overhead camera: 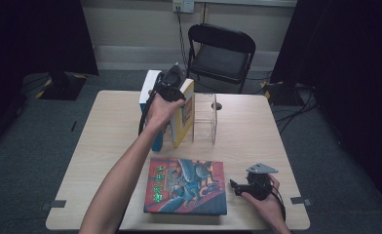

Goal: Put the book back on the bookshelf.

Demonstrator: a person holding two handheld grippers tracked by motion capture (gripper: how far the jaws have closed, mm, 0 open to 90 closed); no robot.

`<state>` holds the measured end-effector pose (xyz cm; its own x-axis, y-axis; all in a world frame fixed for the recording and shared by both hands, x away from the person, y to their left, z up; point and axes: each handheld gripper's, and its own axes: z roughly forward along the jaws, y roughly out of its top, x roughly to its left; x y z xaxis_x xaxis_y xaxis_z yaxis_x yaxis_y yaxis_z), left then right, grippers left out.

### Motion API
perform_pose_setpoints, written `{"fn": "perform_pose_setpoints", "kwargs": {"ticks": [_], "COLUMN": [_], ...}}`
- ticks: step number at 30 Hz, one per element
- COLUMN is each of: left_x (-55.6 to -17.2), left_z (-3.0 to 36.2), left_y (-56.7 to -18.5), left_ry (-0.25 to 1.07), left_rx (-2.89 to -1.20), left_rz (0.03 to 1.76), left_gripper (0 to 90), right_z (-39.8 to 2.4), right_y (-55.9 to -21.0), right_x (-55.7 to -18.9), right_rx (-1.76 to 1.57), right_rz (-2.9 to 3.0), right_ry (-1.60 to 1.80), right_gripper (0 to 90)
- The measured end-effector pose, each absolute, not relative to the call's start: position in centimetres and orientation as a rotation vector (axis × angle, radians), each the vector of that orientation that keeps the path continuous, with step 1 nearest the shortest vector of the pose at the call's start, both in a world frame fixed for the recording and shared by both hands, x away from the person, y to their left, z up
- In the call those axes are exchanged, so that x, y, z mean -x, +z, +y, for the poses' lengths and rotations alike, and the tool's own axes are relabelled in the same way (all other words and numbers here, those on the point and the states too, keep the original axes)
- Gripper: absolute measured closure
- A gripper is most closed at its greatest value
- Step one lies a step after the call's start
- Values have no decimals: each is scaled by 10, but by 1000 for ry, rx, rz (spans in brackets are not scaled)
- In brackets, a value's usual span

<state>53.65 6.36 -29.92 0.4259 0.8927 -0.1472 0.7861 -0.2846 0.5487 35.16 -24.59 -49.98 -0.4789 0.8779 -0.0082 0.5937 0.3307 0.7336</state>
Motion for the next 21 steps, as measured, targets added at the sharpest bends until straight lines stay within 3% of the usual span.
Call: {"fn": "perform_pose_setpoints", "kwargs": {"ticks": [3,7,12,21], "left_x": [-524,-506,-485,-465], "left_z": [65,71,83,100], "left_y": [-299,-300,-311,-350], "left_ry": [313,359,411,431], "left_rx": [-2106,-2051,-1993,-1871], "left_rz": [1387,1321,1231,1144], "left_gripper": [571,513,504,590], "right_z": [-246,-246,-246,-246], "right_y": [-500,-500,-500,-500], "right_x": [-351,-351,-351,-351], "right_rx": [-1298,-1298,-1300,-1301], "right_rz": [2197,2197,2195,2195], "right_ry": [952,952,951,951], "right_gripper": [129,129,129,129]}}
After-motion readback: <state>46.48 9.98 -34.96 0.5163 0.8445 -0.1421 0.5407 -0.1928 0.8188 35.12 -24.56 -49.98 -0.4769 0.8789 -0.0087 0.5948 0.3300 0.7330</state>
